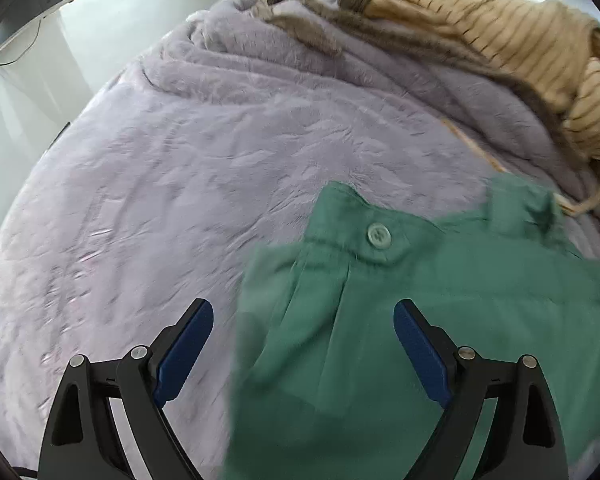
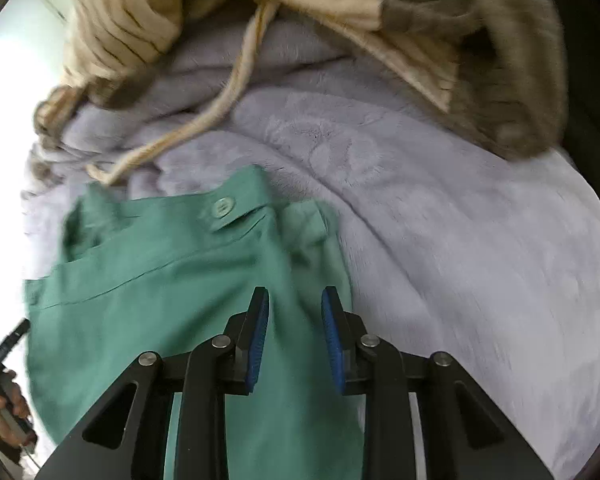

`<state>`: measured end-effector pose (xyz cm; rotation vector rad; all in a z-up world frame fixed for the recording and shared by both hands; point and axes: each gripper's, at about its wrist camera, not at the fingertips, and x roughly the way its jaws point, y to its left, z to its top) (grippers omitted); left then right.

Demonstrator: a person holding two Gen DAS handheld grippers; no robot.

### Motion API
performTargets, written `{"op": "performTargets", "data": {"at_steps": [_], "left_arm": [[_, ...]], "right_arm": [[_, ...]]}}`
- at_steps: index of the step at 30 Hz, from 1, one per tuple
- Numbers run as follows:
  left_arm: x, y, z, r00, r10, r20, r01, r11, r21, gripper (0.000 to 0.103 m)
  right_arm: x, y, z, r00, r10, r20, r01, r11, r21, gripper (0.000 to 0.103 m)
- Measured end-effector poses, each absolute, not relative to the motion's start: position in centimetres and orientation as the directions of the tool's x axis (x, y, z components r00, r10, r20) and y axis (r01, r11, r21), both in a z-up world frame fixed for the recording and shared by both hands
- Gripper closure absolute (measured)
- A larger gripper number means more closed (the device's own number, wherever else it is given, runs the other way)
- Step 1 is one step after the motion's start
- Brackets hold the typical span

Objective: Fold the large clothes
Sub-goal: 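Open both tools and pull back from the folded jacket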

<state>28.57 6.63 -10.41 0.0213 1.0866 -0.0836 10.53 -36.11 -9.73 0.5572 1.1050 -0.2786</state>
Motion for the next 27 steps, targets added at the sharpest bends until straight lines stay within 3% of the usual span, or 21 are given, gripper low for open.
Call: {"op": "performTargets", "data": {"at_steps": [8, 11, 15, 21, 26, 27], "left_arm": [[20.3, 6.8, -8.7, 0.435, -0.122, -0.892, 0.137, 0.988, -0.068, 0.011], [18.4, 6.8, -11.3, 0.388, -0.086, -0.918, 0.123, 0.992, -0.041, 0.011], [17.5, 9.4, -13.7, 0.366, -0.061, -0.929, 0.078, 0.996, -0.035, 0.010], [16.7, 14.7, -12.9, 0.364, -0.023, -0.931, -0.059, 0.997, -0.048, 0.010], [15.4, 16.2, -11.6, 0.359, 0.007, -0.933, -0.058, 0.998, -0.015, 0.010], [15.2, 16.5, -11.4, 0.358, -0.003, -0.934, -0.059, 0.998, -0.026, 0.010]], "right_arm": [[6.0, -28.2, -10.2, 0.395, 0.175, -0.902, 0.349, 0.879, 0.324, 0.073], [4.1, -27.8, -12.0, 0.340, 0.100, -0.935, 0.376, 0.897, 0.232, 0.075], [2.2, -30.0, -12.9, 0.342, 0.081, -0.936, 0.417, 0.880, 0.228, 0.079], [0.9, -30.9, -12.6, 0.325, 0.051, -0.944, 0.463, 0.862, 0.206, 0.082], [-0.4, -29.9, -11.2, 0.343, 0.113, -0.933, 0.523, 0.802, 0.289, 0.075], [-0.4, -29.1, -10.9, 0.357, 0.148, -0.922, 0.513, 0.794, 0.326, 0.070]]}}
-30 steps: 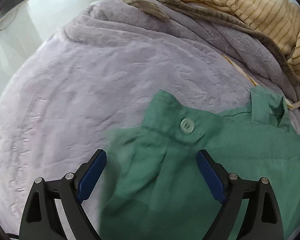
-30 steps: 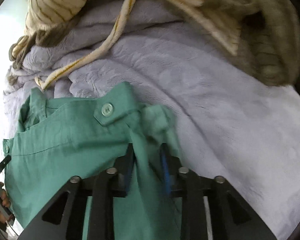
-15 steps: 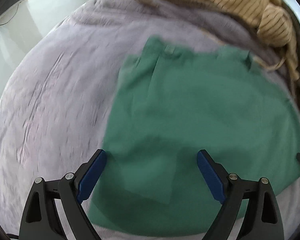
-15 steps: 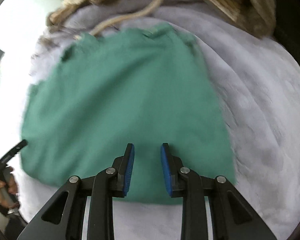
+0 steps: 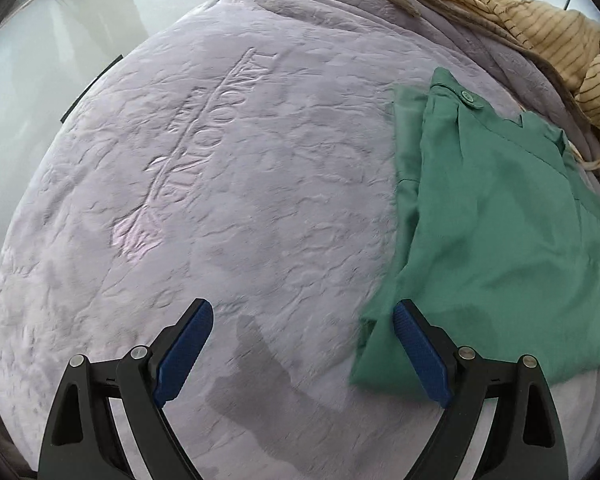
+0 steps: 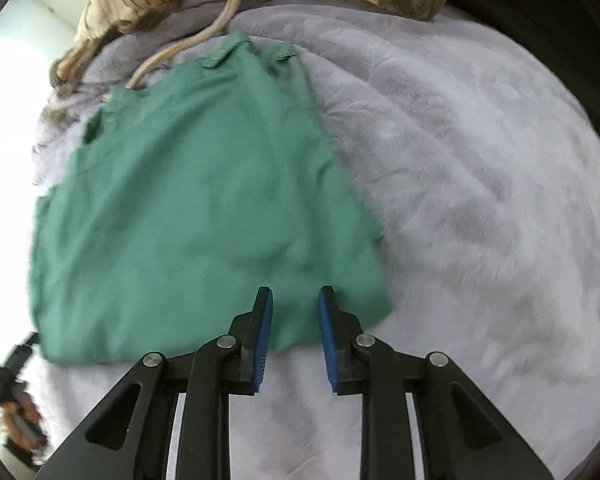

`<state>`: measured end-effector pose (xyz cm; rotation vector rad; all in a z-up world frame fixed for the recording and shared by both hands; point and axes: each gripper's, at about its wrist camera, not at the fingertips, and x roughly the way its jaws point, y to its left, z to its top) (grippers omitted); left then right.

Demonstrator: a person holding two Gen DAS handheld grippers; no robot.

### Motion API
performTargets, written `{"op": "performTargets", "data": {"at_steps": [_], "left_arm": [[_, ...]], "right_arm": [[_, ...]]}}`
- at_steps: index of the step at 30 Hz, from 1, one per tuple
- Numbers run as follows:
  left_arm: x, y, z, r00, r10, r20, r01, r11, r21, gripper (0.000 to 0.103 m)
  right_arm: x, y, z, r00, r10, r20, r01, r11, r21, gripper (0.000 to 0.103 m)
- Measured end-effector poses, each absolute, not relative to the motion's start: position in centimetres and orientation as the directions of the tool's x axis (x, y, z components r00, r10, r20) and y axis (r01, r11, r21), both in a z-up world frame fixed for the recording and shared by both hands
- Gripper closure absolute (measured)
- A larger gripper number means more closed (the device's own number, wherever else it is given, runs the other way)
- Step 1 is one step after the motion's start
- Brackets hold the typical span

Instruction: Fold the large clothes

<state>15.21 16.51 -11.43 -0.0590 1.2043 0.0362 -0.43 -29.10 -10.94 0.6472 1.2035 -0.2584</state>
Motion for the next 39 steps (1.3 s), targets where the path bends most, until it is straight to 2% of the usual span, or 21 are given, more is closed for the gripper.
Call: {"op": "performTargets", "data": {"at_steps": [1, 2, 3, 10, 12, 13, 14, 15, 17, 20, 31, 34, 39], "left_arm": [[15.0, 17.1, -11.5, 0.357, -0.017, -0.934, -0.064, 0.997, -0.043, 0.010], [14.8, 17.4, -11.3, 0.354, -0.037, -0.934, -0.070, 0.995, -0.066, 0.010], [14.7, 17.6, -11.2, 0.354, -0.051, -0.934, -0.075, 0.994, -0.083, 0.010], [14.8, 16.7, -10.1, 0.378, -0.170, -0.910, -0.005, 0.983, -0.185, 0.011], [15.5, 16.0, -10.0, 0.382, -0.192, -0.904, 0.028, 0.980, -0.197, 0.023], [15.7, 15.7, -10.0, 0.377, -0.192, -0.906, 0.038, 0.981, -0.192, 0.033], [16.0, 15.4, -10.3, 0.370, -0.180, -0.912, 0.043, 0.983, -0.177, 0.039], [16.2, 15.1, -10.8, 0.361, -0.163, -0.918, 0.046, 0.987, -0.157, 0.040], [16.6, 15.2, -12.2, 0.338, -0.150, -0.929, 0.043, 0.989, -0.143, 0.040], [16.3, 16.4, -14.1, 0.291, -0.186, -0.939, -0.003, 0.981, -0.195, 0.040], [13.8, 16.5, -12.4, 0.246, -0.175, -0.953, 0.007, 0.984, -0.179, 0.039], [13.2, 16.6, -12.0, 0.245, -0.165, -0.955, 0.013, 0.986, -0.167, 0.024], [13.0, 16.4, -11.6, 0.238, -0.166, -0.957, 0.023, 0.986, -0.165, 0.024]], "right_arm": [[-0.5, -28.2, -10.7, 0.365, 0.184, -0.913, 0.500, 0.788, 0.359, 0.064], [-0.5, -27.0, -10.7, 0.367, 0.224, -0.903, 0.485, 0.782, 0.391, 0.046], [-0.3, -25.5, -10.7, 0.367, 0.265, -0.892, 0.466, 0.777, 0.423, 0.037], [2.6, -16.0, -12.4, 0.312, 0.461, -0.831, 0.363, 0.750, 0.553, 0.037], [3.7, -14.1, -12.5, 0.310, 0.484, -0.818, 0.345, 0.745, 0.571, 0.037], [4.0, -13.4, -12.5, 0.311, 0.489, -0.815, 0.335, 0.746, 0.575, 0.037], [4.5, -12.7, -12.3, 0.312, 0.493, -0.812, 0.323, 0.748, 0.579, 0.037], [4.9, -12.1, -12.2, 0.313, 0.496, -0.810, 0.315, 0.750, 0.581, 0.037], [5.3, -11.2, -12.2, 0.305, 0.503, -0.809, 0.309, 0.751, 0.583, 0.037], [5.1, -10.6, -12.4, 0.279, 0.502, -0.819, 0.315, 0.758, 0.572, 0.037], [3.2, -10.0, -13.5, 0.196, 0.471, -0.860, 0.409, 0.758, 0.508, 0.037], [3.0, -9.7, -13.4, 0.178, 0.464, -0.867, 0.415, 0.764, 0.494, 0.037], [3.7, -8.3, -13.4, 0.168, 0.463, -0.870, 0.409, 0.771, 0.489, 0.036]]}}
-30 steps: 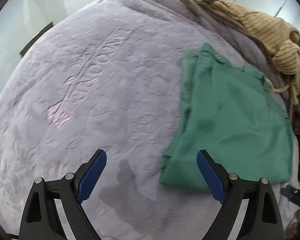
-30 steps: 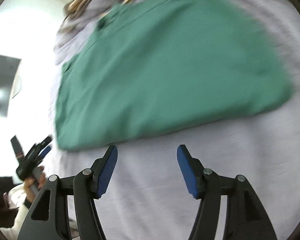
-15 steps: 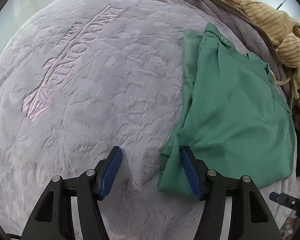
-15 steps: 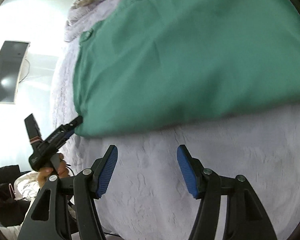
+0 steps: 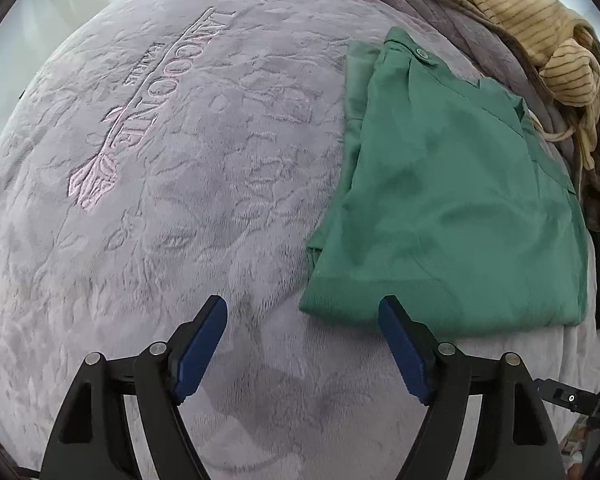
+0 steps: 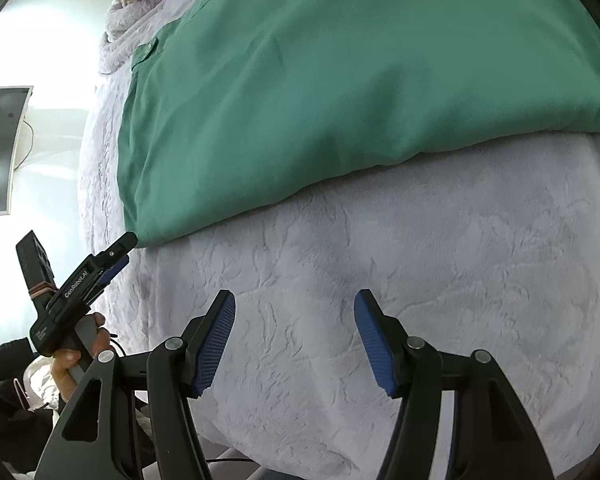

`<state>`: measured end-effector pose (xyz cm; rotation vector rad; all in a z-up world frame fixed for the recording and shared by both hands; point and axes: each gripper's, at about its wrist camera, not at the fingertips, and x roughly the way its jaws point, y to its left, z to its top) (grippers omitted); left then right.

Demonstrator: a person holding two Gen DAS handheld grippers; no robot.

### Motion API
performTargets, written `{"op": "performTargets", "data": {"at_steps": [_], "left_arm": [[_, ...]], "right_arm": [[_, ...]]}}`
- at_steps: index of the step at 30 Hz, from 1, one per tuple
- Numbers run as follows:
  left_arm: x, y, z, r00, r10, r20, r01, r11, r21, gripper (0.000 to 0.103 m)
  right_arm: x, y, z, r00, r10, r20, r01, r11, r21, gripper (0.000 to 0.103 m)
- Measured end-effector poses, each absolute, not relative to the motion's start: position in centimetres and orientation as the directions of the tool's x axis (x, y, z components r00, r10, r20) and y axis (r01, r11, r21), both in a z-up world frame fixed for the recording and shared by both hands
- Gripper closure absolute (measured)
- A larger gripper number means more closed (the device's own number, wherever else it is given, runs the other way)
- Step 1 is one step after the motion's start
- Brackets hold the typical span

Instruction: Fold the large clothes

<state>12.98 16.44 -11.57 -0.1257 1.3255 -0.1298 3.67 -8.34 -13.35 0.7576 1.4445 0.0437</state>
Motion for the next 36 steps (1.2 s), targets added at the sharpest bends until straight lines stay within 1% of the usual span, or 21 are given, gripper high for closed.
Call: {"op": "performTargets", "data": {"at_steps": [10, 13, 16, 18, 23, 28, 36], "left_arm": [[12.5, 16.1, -11.7, 0.209, -0.149, -0.966, 0.037, 0.989, -0.145, 0.024], [12.5, 15.8, -11.8, 0.212, -0.139, -0.967, 0.046, 0.990, -0.132, 0.000], [12.5, 15.3, -11.8, 0.218, -0.121, -0.968, 0.056, 0.992, -0.111, 0.000], [12.5, 15.2, -11.9, 0.214, -0.112, -0.970, 0.061, 0.993, -0.101, 0.000], [13.1, 14.6, -12.3, 0.204, -0.099, -0.974, 0.082, 0.993, -0.084, 0.000], [13.3, 14.4, -12.5, 0.198, -0.060, -0.978, 0.099, 0.994, -0.041, 0.000], [13.9, 13.9, -13.2, 0.177, -0.050, -0.983, 0.101, 0.994, -0.032, 0.000]], "right_arm": [[3.5, -7.7, -13.6, 0.172, 0.459, -0.872, 0.438, 0.757, 0.485, 0.036], [3.5, -7.5, -14.0, 0.178, 0.463, -0.868, 0.442, 0.751, 0.491, 0.036], [3.6, -7.2, -14.4, 0.180, 0.470, -0.864, 0.442, 0.746, 0.498, 0.034], [3.8, -6.9, -14.7, 0.190, 0.480, -0.856, 0.446, 0.735, 0.511, 0.021], [4.5, -6.1, -15.2, 0.205, 0.503, -0.840, 0.458, 0.709, 0.536, 0.021], [5.2, -5.4, -15.6, 0.208, 0.503, -0.839, 0.459, 0.707, 0.538, 0.021], [6.1, -5.2, -15.3, 0.253, 0.496, -0.830, 0.452, 0.698, 0.555, 0.020]]}}
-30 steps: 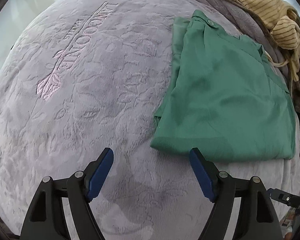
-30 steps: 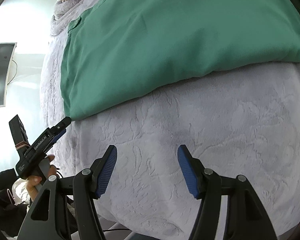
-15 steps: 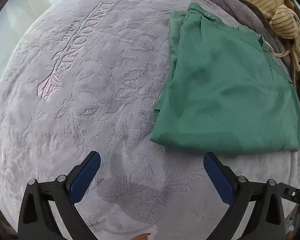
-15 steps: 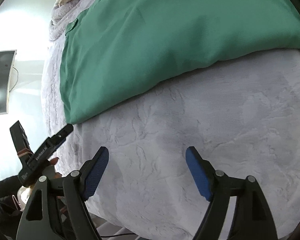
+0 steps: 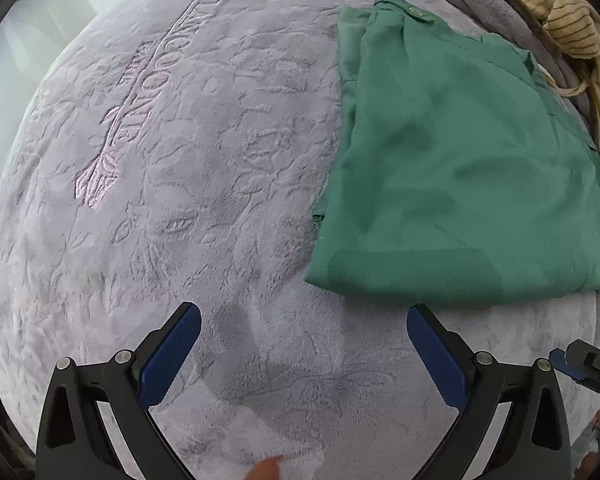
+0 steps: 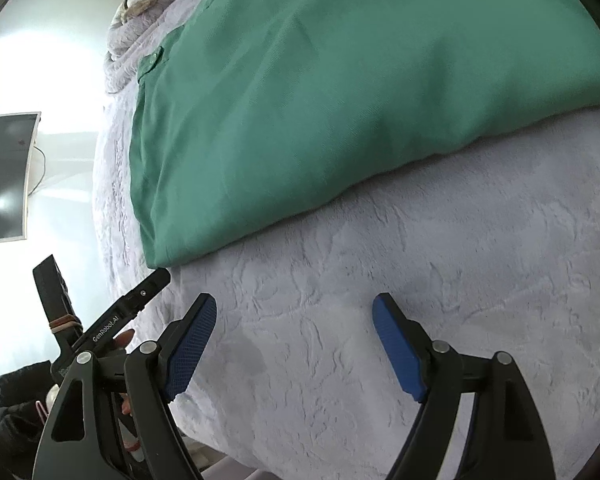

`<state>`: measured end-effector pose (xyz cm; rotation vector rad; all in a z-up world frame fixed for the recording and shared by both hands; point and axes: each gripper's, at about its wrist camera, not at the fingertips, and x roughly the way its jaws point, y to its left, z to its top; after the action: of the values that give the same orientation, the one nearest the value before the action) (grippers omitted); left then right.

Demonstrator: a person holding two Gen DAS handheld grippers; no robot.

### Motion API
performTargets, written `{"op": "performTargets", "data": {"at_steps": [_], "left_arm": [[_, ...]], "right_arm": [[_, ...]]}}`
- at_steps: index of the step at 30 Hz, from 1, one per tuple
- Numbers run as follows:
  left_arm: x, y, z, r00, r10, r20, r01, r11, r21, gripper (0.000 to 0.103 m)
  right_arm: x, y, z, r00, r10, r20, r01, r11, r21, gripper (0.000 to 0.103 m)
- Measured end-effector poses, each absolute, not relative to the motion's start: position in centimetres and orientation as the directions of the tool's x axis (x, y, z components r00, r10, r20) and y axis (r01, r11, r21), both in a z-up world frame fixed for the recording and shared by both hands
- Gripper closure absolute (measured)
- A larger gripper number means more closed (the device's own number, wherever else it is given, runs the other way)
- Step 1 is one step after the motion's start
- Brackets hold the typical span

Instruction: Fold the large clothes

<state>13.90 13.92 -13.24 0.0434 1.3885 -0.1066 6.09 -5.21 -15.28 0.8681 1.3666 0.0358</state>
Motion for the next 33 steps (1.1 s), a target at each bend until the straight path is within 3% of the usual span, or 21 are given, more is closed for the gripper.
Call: {"op": "performTargets", "data": {"at_steps": [11, 19, 30, 31, 32, 33], "left_arm": [[14.5, 15.9, -14.2, 0.159, -0.107, -0.981, 0.092, 0.991, -0.093, 0.000], [15.9, 19.0, -13.4, 0.206, -0.263, -0.942, 0.025, 0.964, -0.264, 0.000], [18.7, 20.4, -14.2, 0.177, -0.559, -0.810, -0.034, 0.819, -0.573, 0.000], [18.8, 20.3, -14.3, 0.169, -0.594, -0.786, -0.048, 0.792, -0.609, 0.000], [19.4, 20.5, -14.6, 0.159, -0.648, -0.745, -0.071, 0.745, -0.663, 0.000], [19.6, 20.6, -14.7, 0.155, -0.680, -0.716, -0.087, 0.713, -0.696, 0.000]], "right_arm": [[7.3, -4.4, -15.5, 0.342, 0.535, -0.772, 0.435, 0.638, 0.635, 0.020], [9.9, -1.9, -18.5, 0.402, 0.731, -0.551, 0.429, 0.381, 0.819, 0.020], [12.2, -1.2, -21.2, 0.541, 0.726, -0.424, 0.459, 0.168, 0.872, 0.021], [12.5, -1.4, -21.2, 0.542, 0.726, -0.423, 0.462, 0.163, 0.872, 0.026], [12.7, -1.4, -21.2, 0.538, 0.730, -0.421, 0.461, 0.162, 0.872, 0.048], [12.8, -1.5, -21.2, 0.525, 0.734, -0.430, 0.466, 0.174, 0.867, 0.079]]}}
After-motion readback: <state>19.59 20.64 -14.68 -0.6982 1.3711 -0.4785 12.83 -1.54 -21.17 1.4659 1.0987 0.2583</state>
